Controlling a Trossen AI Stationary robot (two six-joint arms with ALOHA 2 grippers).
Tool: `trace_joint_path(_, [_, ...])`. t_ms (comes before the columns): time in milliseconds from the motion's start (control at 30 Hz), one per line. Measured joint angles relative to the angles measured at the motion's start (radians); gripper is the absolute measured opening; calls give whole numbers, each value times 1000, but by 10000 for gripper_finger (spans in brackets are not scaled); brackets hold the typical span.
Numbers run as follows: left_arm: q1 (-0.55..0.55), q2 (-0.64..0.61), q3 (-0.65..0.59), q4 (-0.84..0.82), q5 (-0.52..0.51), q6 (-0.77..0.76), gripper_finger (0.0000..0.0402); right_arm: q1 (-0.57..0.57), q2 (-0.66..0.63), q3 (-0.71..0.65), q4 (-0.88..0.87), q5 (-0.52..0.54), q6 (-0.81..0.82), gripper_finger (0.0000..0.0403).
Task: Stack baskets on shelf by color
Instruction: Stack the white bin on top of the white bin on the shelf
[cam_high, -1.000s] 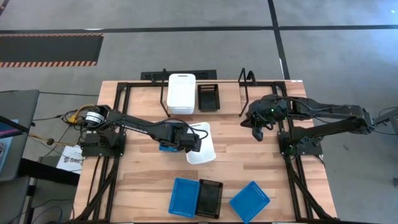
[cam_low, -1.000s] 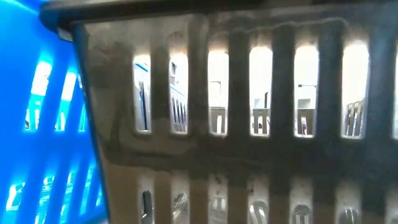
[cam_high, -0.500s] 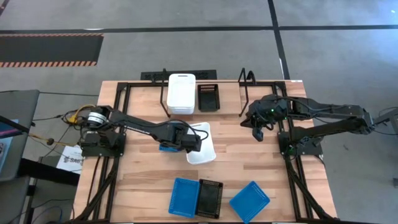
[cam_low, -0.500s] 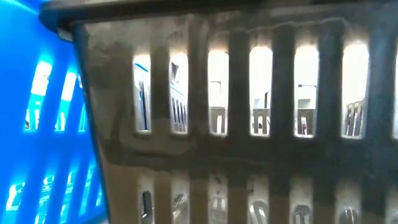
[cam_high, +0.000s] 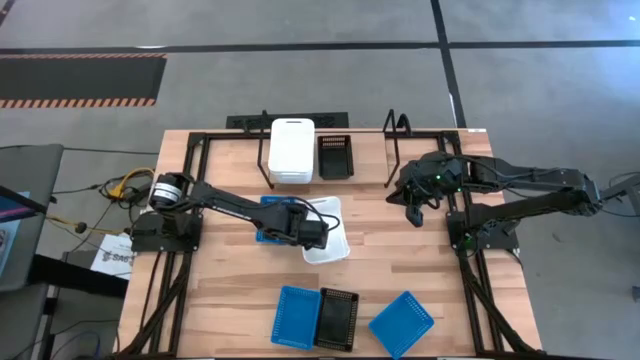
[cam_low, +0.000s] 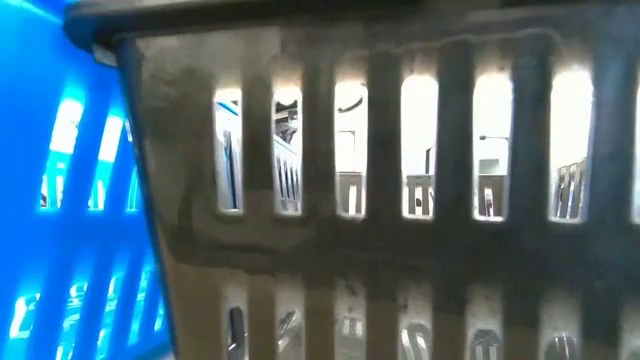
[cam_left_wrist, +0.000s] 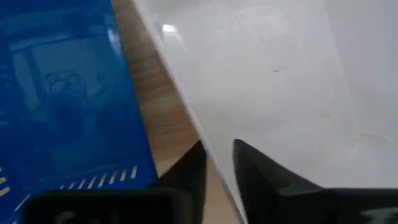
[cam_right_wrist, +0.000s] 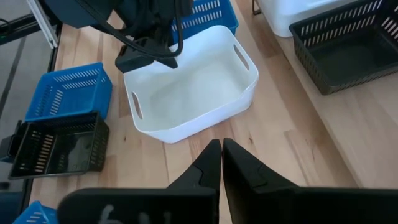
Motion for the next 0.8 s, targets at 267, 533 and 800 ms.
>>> trace_joint_path(267, [-2,0,49,-3,-58,82,1,0,0,0,-1,0,1,29])
trace_joint_path(533, [0,-18,300,-177,-136,173,0,0,0,0,-6,0,2,26])
trace_joint_path(800, [-40,-19,713,-624,-423,193,0,0,0,0,-22,1,-1,26])
